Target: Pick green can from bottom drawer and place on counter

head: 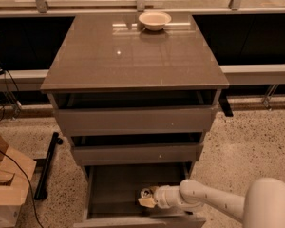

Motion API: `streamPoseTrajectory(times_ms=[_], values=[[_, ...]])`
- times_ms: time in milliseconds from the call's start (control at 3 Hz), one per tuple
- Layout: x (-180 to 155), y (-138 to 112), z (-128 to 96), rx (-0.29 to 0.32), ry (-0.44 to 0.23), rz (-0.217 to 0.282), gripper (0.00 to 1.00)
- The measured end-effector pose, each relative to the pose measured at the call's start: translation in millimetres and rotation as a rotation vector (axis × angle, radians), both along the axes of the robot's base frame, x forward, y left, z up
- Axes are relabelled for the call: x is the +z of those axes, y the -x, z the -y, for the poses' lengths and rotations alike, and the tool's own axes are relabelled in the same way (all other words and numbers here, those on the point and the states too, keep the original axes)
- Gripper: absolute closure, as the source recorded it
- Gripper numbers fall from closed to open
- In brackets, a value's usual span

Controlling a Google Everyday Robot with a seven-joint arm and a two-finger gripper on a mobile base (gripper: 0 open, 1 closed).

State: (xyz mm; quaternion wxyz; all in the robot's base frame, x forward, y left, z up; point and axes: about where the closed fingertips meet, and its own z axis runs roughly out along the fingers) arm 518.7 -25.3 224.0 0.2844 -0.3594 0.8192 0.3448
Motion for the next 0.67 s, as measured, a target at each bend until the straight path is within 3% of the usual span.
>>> streamPoseTrajectory(times_ms=[333,667], values=[[79,3,11,0.045,-0.032,0.104,1.00],[150,10,34,0.108,-0.108,0.159,1.00]])
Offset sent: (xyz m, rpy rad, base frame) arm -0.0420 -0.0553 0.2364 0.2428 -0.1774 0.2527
